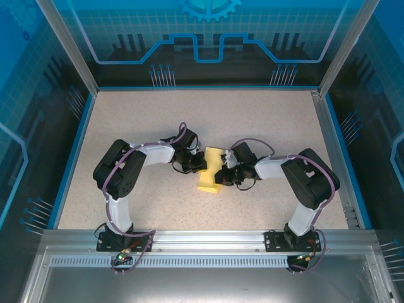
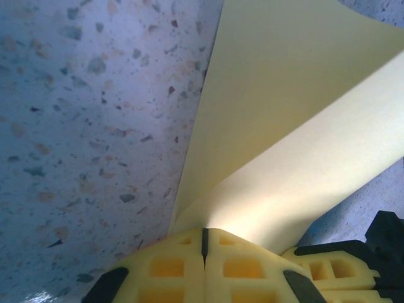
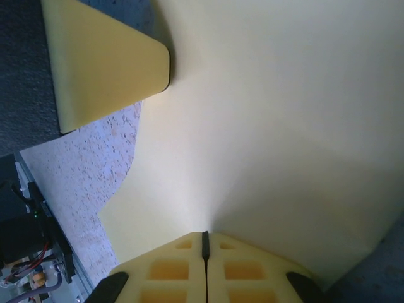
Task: Fold a paper plane with a square sheet of paper (pick it up from the middle)
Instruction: Fold the square sheet of paper in half at the center of the table.
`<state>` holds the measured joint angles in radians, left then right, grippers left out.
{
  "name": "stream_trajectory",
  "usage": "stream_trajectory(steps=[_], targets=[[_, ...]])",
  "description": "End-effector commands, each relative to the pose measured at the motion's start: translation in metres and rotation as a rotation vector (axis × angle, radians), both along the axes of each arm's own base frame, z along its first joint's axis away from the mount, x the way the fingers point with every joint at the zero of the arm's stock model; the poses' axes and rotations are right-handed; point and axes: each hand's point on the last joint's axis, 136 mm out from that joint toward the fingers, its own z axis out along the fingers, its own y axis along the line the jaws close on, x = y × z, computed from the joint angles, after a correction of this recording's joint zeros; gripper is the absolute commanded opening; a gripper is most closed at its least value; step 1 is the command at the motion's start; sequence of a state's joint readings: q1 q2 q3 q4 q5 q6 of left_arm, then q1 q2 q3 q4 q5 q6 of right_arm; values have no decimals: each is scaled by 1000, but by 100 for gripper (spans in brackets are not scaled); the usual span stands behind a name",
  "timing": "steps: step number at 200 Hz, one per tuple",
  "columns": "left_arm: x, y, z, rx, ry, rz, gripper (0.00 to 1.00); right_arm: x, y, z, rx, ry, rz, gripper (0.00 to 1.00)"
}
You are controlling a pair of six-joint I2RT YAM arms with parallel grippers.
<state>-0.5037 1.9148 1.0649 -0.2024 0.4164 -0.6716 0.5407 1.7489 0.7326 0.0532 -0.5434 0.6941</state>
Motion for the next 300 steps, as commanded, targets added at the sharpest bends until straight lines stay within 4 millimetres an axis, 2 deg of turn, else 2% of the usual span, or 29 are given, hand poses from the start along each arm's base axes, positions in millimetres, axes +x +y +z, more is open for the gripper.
stream_trajectory(steps=[1, 25, 52, 84, 129, 148, 163, 204, 230, 252, 279, 300], targets=[[-19, 23, -33, 110, 85, 9, 0, -2, 3, 18, 21, -16, 36, 6], [-19, 22, -33, 111, 85, 8, 0, -2, 11, 32, 54, -40, 29, 6], [-18, 23, -33, 120, 83, 4, 0, -4, 17, 33, 75, -48, 14, 7], [-18, 24, -32, 119, 84, 4, 0, -10, 15, 16, 54, -21, 4, 8], [-19, 23, -33, 119, 86, 2, 0, -28, -3, -17, -20, 39, -17, 8], [-18, 23, -32, 118, 83, 0, 0, -31, -4, -22, -28, 55, -12, 8], [-18, 23, -32, 118, 83, 1, 0, -30, -3, -16, -16, 46, -13, 9], [-19, 23, -32, 118, 84, -1, 0, -27, 4, 18, 52, -22, 3, 12], [-18, 23, -32, 118, 84, 0, 0, -31, 7, 22, 64, -28, 19, 13], [-18, 23, -32, 119, 86, -2, 0, -41, 9, 11, 55, 4, 30, 13], [-18, 23, -30, 119, 82, -2, 0, -53, 0, -15, -3, 57, 20, 12], [-18, 23, -30, 118, 81, -5, 0, -57, -4, -21, -23, 75, 17, 12]])
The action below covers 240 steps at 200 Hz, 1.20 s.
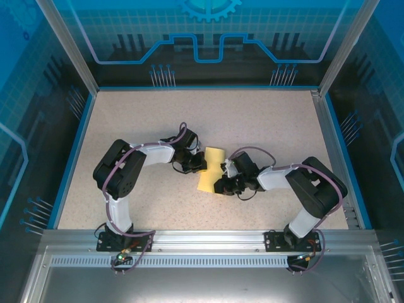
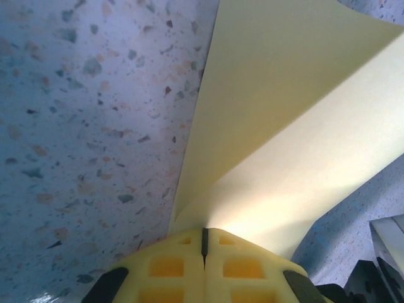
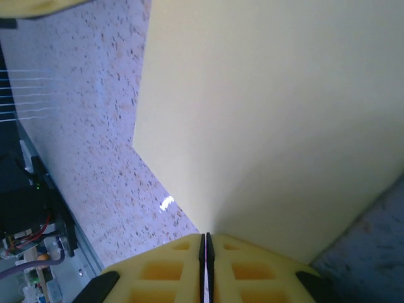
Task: Fold a paper plane with a square sheet of paper (pick it up from the middle)
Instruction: Fold the square sheet of paper in half at the center of the table.
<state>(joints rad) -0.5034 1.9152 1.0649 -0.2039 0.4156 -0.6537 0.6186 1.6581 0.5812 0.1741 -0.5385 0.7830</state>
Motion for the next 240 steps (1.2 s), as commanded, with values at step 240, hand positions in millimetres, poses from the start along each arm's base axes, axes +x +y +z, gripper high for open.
stream_trajectory(steps=[240], targets=[[-18, 24, -28, 127, 89, 0, 0, 6, 18, 23, -11, -42, 33, 13]])
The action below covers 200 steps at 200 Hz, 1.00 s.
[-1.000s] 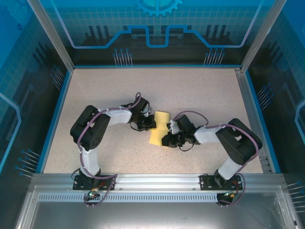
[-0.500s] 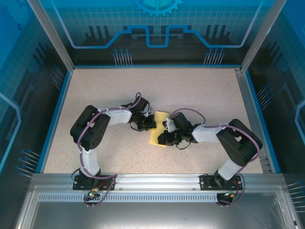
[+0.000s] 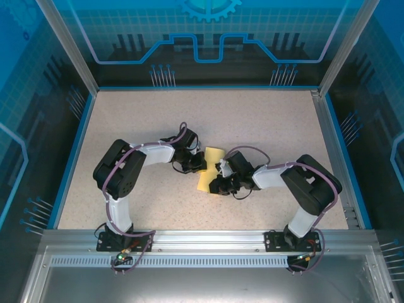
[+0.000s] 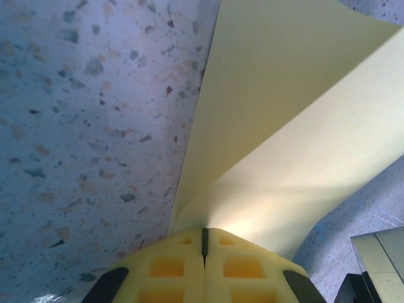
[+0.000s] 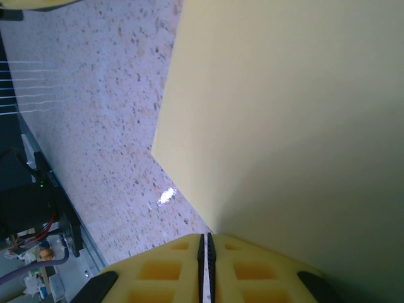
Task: Fold a paper plane with a square sheet of paper (pick it up from the middle)
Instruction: Fold the square sheet of paper in half at the center of the table.
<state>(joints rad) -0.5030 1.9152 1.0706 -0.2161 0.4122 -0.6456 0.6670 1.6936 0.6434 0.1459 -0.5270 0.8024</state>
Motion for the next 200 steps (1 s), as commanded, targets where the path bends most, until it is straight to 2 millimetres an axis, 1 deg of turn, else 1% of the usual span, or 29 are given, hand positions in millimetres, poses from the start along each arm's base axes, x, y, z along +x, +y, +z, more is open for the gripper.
stream_trajectory(steps=[1, 10, 22, 44, 63, 83, 102, 128, 149, 156, 166, 182, 200], targets=[[-18, 23, -29, 121, 88, 5, 0, 8, 1, 22, 1, -55, 3, 13], [-19, 24, -30, 123, 91, 4, 0, 18, 0, 33, 19, -88, -14, 13], [-19, 24, -29, 123, 92, 5, 0, 31, -4, 42, 31, -118, -43, 13], [-19, 24, -31, 124, 94, 3, 0, 55, -11, 49, 56, -136, -88, 13], [-19, 23, -33, 123, 96, 3, 0, 70, -14, 45, 62, -135, -111, 13], [-19, 23, -34, 122, 100, 3, 0, 80, -20, 31, 42, -119, -131, 13], [-20, 23, -34, 125, 102, -1, 0, 80, -29, 14, 4, -99, -151, 13], [-20, 23, -35, 128, 103, -2, 0, 71, -40, -10, -32, -52, -164, 13], [-20, 24, -35, 129, 103, -2, 0, 65, -46, -21, -53, -29, -176, 13], [-20, 24, -35, 129, 102, -2, 0, 65, -46, -21, -45, -25, -179, 13], [-20, 24, -35, 130, 102, -1, 0, 66, -45, -16, -22, -30, -179, 13], [-20, 24, -36, 133, 104, -3, 0, 71, -41, 0, 6, -59, -173, 14], [-21, 25, -36, 135, 107, -3, 0, 82, -39, 20, 20, -111, -160, 14]])
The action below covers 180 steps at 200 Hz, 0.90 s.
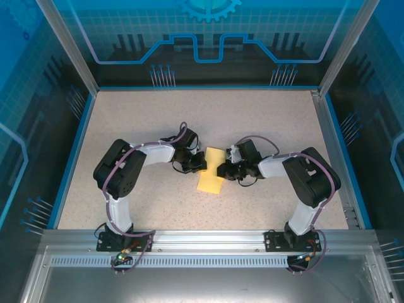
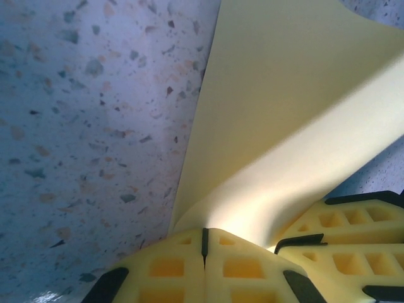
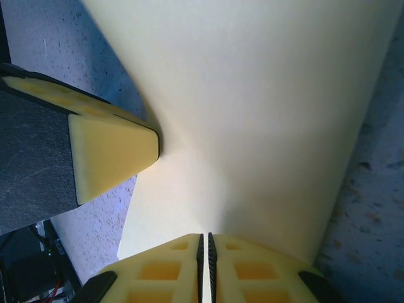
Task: Fold a paper plane with a square sheet of paper (pick it up from the middle)
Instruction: Fold the square sheet of paper in half at the center of the table.
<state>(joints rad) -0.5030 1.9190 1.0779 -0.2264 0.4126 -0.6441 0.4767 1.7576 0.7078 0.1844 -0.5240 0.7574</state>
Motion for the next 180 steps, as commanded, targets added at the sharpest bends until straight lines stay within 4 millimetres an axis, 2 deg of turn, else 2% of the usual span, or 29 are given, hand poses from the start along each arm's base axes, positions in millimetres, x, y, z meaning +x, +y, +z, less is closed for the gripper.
stream_trajectory(steps=[1, 21, 48, 71, 115, 131, 174, 180], targets=[[-21, 25, -36, 132, 101, -2, 0, 10, -5, 19, 1, -47, 2, 14], [-22, 25, -37, 133, 106, -4, 0, 22, -6, 34, 11, -89, 3, 14], [-20, 25, -37, 134, 106, -3, 0, 33, -11, 32, 15, -92, -7, 14], [-20, 24, -37, 132, 106, -3, 0, 35, -11, 21, -1, -72, 4, 15], [-20, 23, -36, 128, 106, -2, 0, 23, -25, -25, -152, 14, -3, 15], [-20, 24, -36, 131, 107, -3, 0, 21, -27, -31, -168, 34, -6, 14], [-20, 24, -35, 133, 105, -4, 0, 29, -19, -1, -135, -12, 11, 15], [-20, 25, -35, 133, 105, -4, 0, 39, -14, 11, -118, -44, 15, 15]])
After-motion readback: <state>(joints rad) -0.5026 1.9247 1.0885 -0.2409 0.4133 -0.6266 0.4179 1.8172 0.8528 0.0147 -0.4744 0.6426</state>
